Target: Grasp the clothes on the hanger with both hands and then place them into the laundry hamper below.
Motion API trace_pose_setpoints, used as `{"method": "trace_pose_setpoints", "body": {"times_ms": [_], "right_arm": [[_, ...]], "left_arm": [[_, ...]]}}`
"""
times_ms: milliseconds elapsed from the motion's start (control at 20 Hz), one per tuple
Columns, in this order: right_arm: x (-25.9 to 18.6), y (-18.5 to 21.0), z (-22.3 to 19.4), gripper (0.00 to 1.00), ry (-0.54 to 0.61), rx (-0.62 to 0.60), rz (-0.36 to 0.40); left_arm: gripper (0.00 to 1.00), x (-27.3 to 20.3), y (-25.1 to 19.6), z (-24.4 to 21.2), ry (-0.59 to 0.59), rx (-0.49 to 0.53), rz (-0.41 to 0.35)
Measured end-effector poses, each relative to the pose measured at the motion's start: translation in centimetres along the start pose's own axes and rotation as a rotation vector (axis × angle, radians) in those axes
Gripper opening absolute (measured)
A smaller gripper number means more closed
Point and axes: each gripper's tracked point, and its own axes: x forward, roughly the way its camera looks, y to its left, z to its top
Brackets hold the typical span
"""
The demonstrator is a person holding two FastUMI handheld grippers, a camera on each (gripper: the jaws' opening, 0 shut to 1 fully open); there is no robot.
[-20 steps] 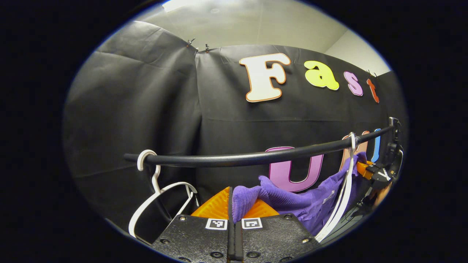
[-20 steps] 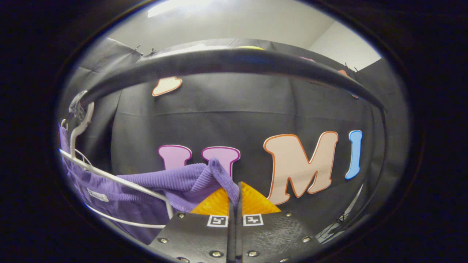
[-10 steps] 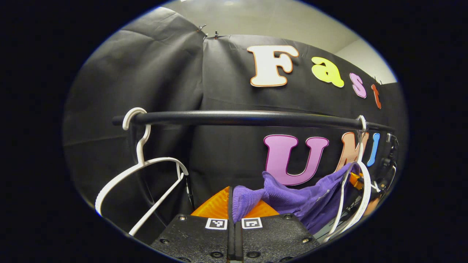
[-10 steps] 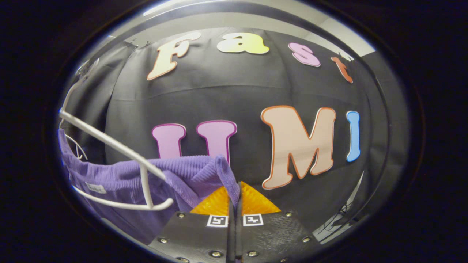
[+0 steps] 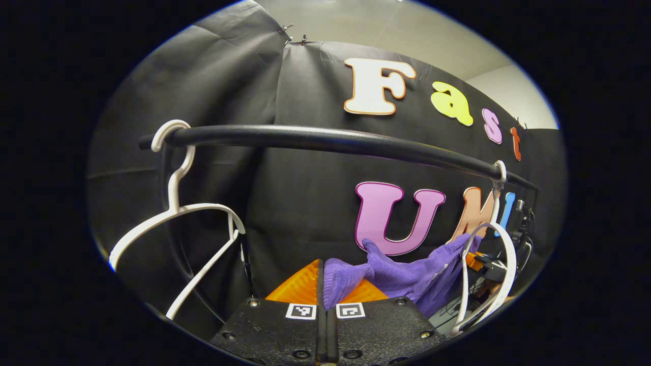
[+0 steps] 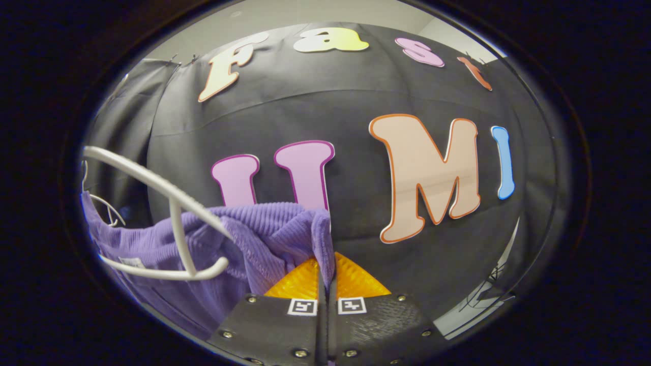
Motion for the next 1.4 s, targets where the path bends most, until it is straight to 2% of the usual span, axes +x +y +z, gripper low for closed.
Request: {"method": "trace_pose_setpoints", "body": {"times_ms": [50, 100, 250, 400, 700, 800, 950, 1100, 1200, 1250, 1400], "right_arm": [[0.4, -0.3, 0.1, 0.03, 0.002, 0.014, -0.007], [0.7, -0.6, -0.2, 0.0, 0.012, 0.021, -0.012], [1.2, -0.7, -1.6, 0.01, 0.048, 0.034, -0.005], [0.3, -0.5, -5.2, 0.01, 0.105, 0.031, 0.004], [-3.7, -0.1, -12.6, 0.01, 0.243, 0.024, 0.038], [-5.6, 0.1, -14.1, 0.01, 0.273, 0.011, 0.057], [-8.6, 0.1, -14.4, 0.01, 0.285, 0.005, 0.077], [-11.4, -0.2, -13.9, 0.01, 0.285, 0.018, 0.094], [-13.3, -0.5, -13.0, 0.04, 0.276, 0.033, 0.1], [-14.3, -0.8, -12.3, 0.01, 0.268, 0.04, 0.101], [-17.0, -1.6, -10.7, 0.01, 0.25, 0.062, 0.109]], "left_arm": [[0.0, -0.2, 0.5, 0.2, -0.009, 0.004, 0.002], [0.0, -0.3, 0.6, 0.1, 0.013, 0.005, -0.013], [0.0, -0.4, 0.7, -1.0, 0.027, 0.014, -0.017], [0.0, -1.2, 1.3, -4.8, 0.065, 0.015, 0.006], [0.0, -3.4, 3.1, -13.2, 0.169, -0.074, 0.092], [0.0, -5.0, 3.4, -15.0, 0.19, -0.051, 0.114], [0.0, -8.7, 3.3, -16.4, 0.199, -0.007, 0.15], [0.01, -11.8, 1.5, -17.2, 0.213, -0.005, 0.151], [0.01, -13.4, 0.3, -16.8, 0.213, -0.005, 0.142], [0.0, -13.9, -0.5, -16.5, 0.21, -0.005, 0.127], [0.0, -15.1, -3.3, -15.3, 0.195, 0.004, 0.085]]}}
